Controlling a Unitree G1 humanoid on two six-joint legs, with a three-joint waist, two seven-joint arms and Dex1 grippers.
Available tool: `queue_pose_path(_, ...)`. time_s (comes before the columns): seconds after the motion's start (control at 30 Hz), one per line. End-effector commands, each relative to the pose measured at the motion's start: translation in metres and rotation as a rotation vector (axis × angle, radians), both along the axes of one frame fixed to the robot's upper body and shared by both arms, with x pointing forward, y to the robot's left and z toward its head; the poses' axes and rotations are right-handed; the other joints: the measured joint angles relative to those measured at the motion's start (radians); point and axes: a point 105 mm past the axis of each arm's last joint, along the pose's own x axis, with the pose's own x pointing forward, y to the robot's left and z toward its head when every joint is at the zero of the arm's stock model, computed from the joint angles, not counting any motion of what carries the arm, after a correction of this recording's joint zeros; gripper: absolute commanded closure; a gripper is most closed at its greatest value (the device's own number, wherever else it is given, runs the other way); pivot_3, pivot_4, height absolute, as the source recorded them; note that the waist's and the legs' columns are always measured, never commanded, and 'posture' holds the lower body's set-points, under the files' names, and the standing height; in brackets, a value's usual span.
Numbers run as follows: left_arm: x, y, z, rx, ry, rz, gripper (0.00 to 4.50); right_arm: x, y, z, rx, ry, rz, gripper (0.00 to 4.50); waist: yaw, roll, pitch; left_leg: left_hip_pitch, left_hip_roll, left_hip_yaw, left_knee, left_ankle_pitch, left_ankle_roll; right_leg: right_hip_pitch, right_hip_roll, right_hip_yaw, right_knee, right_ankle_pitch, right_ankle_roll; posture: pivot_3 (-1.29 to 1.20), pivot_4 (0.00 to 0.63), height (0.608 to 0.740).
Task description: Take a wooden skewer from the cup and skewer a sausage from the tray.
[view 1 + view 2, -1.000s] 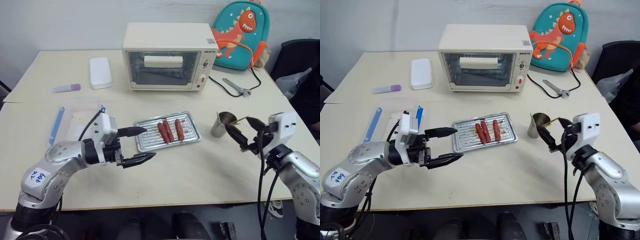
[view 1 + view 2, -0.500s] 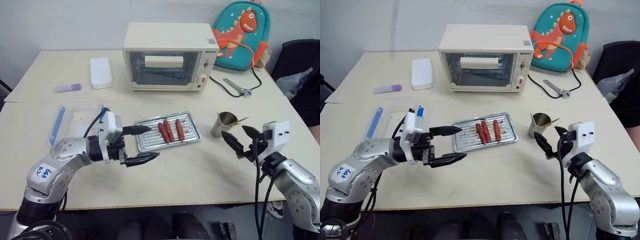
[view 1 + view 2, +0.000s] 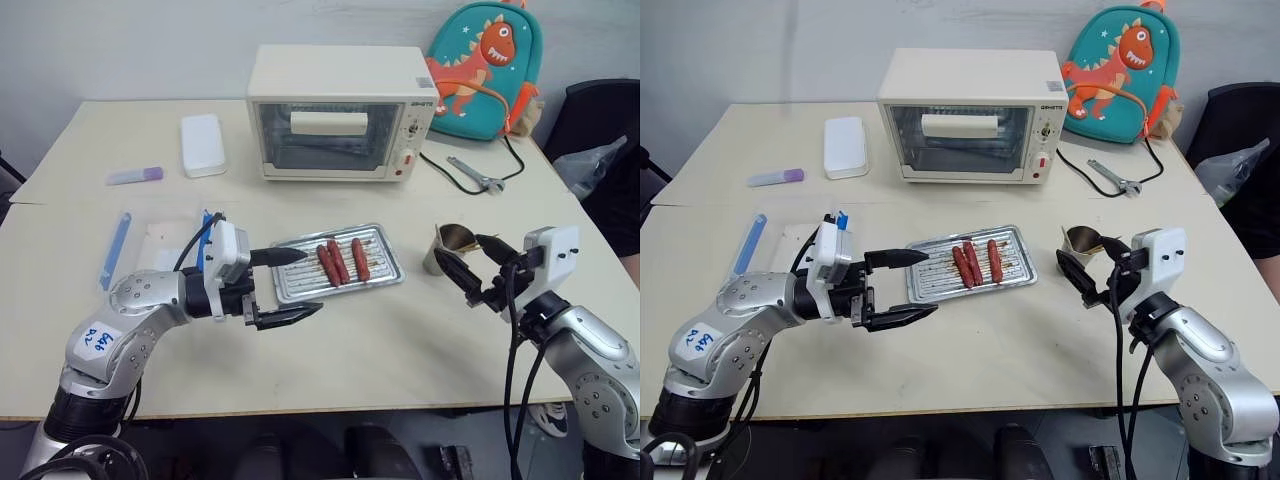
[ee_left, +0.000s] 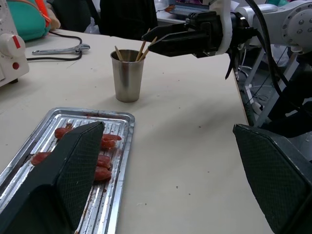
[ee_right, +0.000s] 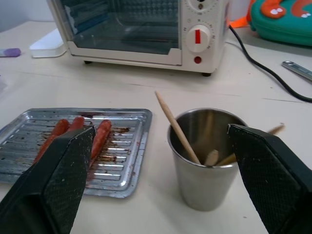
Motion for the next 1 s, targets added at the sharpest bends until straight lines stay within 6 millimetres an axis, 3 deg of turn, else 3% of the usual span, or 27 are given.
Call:
queue_pose_path(0.03,-0.001,-0.005,0.007,-0.003,-0.051,-0.022,0.03,0.002,0.004,0.005,-0.002,-0.026,0.016,0.00,0.000,0.000,0.000,0.000,0.000,0.000,0.000,0.000,0.000,0.000,0.000,0.000,0.000,0.000,0.000,0.00,0.150,0.740)
queue_pose_path(0.13,-0.001,-0.006,0.008,-0.006,-0.058,-0.024,0.00,0.008,0.004,0.002,0.003,-0.030,0.000,0.48,0.000,0.000,0.000,0.000,0.000,0.000,0.000,0.000,0.000,0.000,0.000,0.000,0.000,0.000,0.000,0.00,0.150,0.740)
queue_pose_path(0.27,-0.002,-0.007,0.009,-0.009,-0.064,-0.029,0.00,0.015,0.004,-0.002,-0.006,-0.031,-0.014,1.57,0.000,0.000,0.000,0.000,0.000,0.000,0.000,0.000,0.000,0.000,0.000,0.000,0.000,0.000,0.000,0.00,0.150,0.740)
queue_pose_path(0.53,0.001,-0.010,0.014,-0.012,-0.079,-0.034,0.00,0.023,-0.002,0.000,0.006,-0.050,-0.049,1.57,0.000,0.000,0.000,-0.001,0.000,0.000,0.000,0.001,-0.002,-0.002,0.000,0.000,0.001,0.000,0.000,0.00,0.150,0.740)
queue_pose_path(0.63,0.001,-0.010,0.014,-0.012,-0.083,-0.037,0.00,0.025,-0.002,-0.001,0.009,-0.054,-0.059,2.07,0.000,0.000,0.000,-0.001,0.000,0.000,0.000,0.001,-0.002,-0.002,0.000,0.000,0.001,0.000,0.000,0.00,0.150,0.740)
queue_pose_path(0.93,0.002,-0.013,0.017,-0.012,-0.088,-0.047,0.00,0.031,0.001,-0.001,0.018,-0.059,-0.063,4.42,-0.001,0.000,0.000,-0.002,0.000,0.000,0.000,0.001,-0.002,-0.003,0.000,0.000,0.001,0.000,0.000,0.00,0.150,0.740)
queue_pose_path(1.0,0.002,-0.013,0.017,-0.012,-0.089,-0.047,0.00,0.032,0.000,0.000,0.017,-0.060,-0.067,4.49,-0.001,0.000,0.000,-0.002,0.000,0.000,0.000,0.001,-0.002,-0.003,0.000,0.000,0.001,0.000,0.000,0.00,0.150,0.740)
